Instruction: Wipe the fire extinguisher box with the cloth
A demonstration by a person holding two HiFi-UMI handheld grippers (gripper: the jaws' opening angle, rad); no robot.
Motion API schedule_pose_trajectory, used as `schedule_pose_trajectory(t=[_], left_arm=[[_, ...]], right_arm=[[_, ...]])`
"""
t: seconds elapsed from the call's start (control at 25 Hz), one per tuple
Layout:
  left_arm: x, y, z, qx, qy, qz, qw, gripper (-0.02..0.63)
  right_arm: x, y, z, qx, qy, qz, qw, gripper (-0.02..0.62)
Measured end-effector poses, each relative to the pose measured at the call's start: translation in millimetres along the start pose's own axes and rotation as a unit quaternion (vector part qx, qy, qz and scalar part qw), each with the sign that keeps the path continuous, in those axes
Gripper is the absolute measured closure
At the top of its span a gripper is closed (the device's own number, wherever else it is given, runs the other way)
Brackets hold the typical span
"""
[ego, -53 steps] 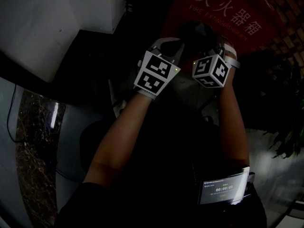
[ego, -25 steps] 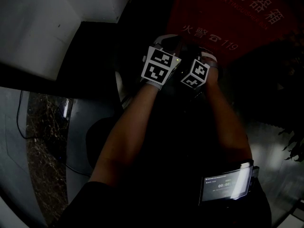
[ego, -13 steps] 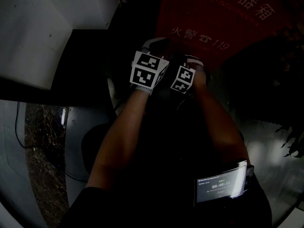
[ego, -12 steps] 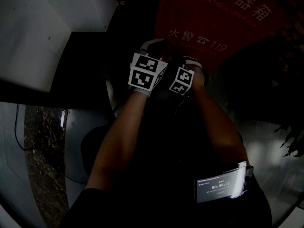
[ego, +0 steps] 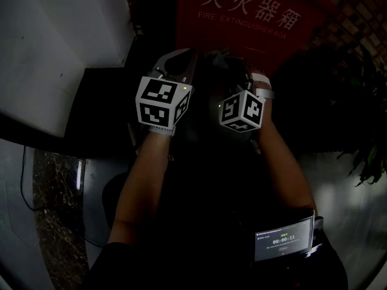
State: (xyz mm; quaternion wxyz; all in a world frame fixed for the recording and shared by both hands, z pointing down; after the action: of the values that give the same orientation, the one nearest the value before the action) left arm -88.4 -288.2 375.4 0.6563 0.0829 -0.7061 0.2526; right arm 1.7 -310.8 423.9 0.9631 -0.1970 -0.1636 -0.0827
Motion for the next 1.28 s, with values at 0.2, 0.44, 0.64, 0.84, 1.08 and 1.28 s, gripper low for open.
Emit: schedule_pose_trajectory(t=[0.2,0.44,0.64,0.84,1.08,1.28], left_arm=[[-49,19,-2,-0.011,-0.005,-0.031,0.9995,0.606],[-96,29,-15,0.025,0.005,-0.095,0.9952,0.606],[-109,35,4,0.003,-0.003,-0.093,0.9957,0.606],[-115,26,1,0.013,-0.020,-0.060,0.9979,0.606],[-135,20,-22,0.032,-0.041,-0.047,0.9975,0.606],[-152,16,-46,0.038,-0.060,-0.034,0.9969,0.606]], right_arm=[[-3,50,-126,0.122,-0.005,-0.015,0.992,0.566],[-20,82,-202,0.195,0.001,-0.032,0.980,0.566],[-26,73,-216,0.205,0.016,-0.022,0.978,0.566],[-12,46,-200,0.177,0.025,0.013,0.984,0.566],[0,33,-164,0.140,0.038,0.026,0.989,0.566],[10,14,-121,0.093,0.037,0.031,0.994,0.566]])
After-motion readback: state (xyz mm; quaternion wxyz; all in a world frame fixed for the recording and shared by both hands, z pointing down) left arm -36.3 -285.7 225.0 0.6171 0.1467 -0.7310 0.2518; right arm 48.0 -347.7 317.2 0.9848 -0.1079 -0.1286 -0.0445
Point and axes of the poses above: the fingertips, and each gripper's own axes: y backward along the fingers, z to its left, x out of its underside, the point moved 3 cm from there along y, backward along the fingers, and after that the axes turned 13 degrees about z, right-handed, at the moved point
